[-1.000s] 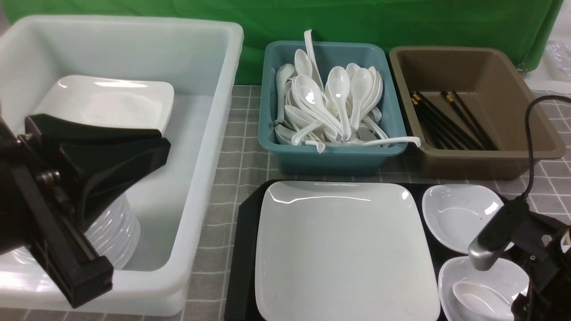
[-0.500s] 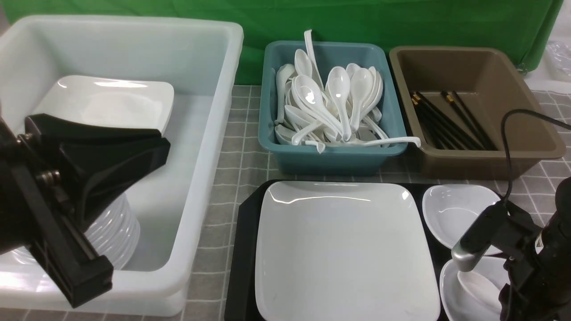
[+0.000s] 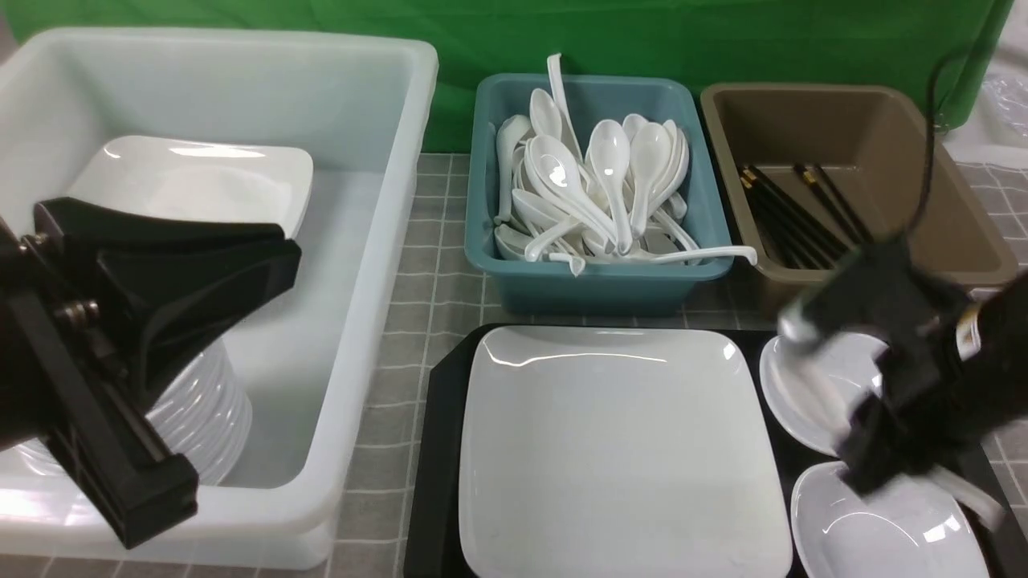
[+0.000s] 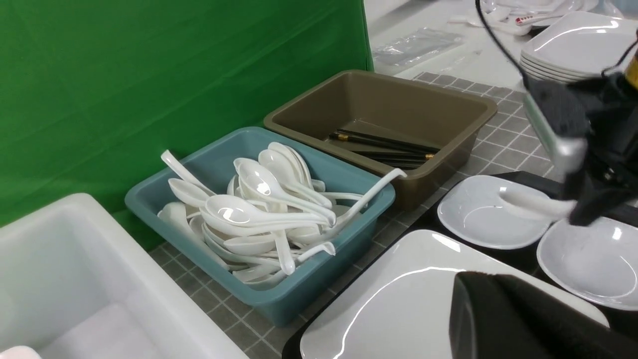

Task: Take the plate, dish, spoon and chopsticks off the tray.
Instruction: Use the right arm to put the soup spoon into the small storage box in the middle, then use the right arm to grab a small plate from the dinner plate

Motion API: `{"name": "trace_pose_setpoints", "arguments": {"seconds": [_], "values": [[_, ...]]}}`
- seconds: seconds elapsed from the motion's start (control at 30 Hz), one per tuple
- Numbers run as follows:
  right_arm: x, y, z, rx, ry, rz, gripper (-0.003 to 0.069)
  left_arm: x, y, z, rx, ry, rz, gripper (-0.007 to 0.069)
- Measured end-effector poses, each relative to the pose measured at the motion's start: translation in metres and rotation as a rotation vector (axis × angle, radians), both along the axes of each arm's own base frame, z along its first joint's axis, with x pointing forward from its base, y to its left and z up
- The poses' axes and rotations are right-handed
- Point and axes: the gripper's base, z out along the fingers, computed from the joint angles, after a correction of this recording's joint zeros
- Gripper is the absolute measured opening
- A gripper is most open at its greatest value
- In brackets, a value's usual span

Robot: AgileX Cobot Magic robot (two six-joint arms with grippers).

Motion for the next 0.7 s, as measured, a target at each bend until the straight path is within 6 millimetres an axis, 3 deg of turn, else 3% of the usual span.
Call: {"name": "trace_pose_setpoints", "arguments": {"seconds": [0.03,0.07,0.13,0.23,0.27,0.4,0.47,0.5,0.53,0.6,0.7], "values": [[0.002,0.003,0.006,0.031,-0.028,-0.002,0.023,0.0,0.0,0.0,-0.002,-0.002,0.001,0.002],[0.013,0.016,0.026,0.159,-0.146,-0.024,0.023,0.0,0.0,0.001,-0.007,-0.008,0.005,0.002],[0.033,0.027,0.044,0.287,-0.293,-0.067,0.023,0.001,0.0,0.001,-0.008,-0.01,0.007,0.002],[0.061,0.038,0.052,0.389,-0.417,-0.128,0.023,0.001,0.0,0.001,-0.01,-0.013,0.008,0.002],[0.089,0.048,0.047,0.431,-0.487,-0.159,0.023,0.001,0.0,0.001,-0.01,-0.013,0.008,0.002],[0.144,0.068,0.023,0.466,-0.589,-0.188,0.0246,0.001,0.0,0.002,-0.011,-0.014,0.009,0.002],[0.171,0.077,0.005,0.46,-0.584,-0.196,0.0355,0.001,0.0,0.002,-0.011,-0.014,0.009,0.002],[0.173,0.077,0.004,0.459,-0.581,-0.197,0.0367,0.001,0.0,0.002,-0.011,-0.014,0.009,0.002],[0.182,0.08,0.0,0.456,-0.566,-0.201,0.0451,0.001,0.0,0.002,-0.011,-0.014,0.008,0.002],[0.188,0.079,-0.002,0.445,-0.514,-0.211,0.0533,0.001,0.0,0.001,-0.01,-0.013,0.008,0.002],[0.185,0.077,0.01,0.436,-0.473,-0.206,0.0547,0.001,0.0,0.001,-0.009,-0.012,0.007,0.002]]}}
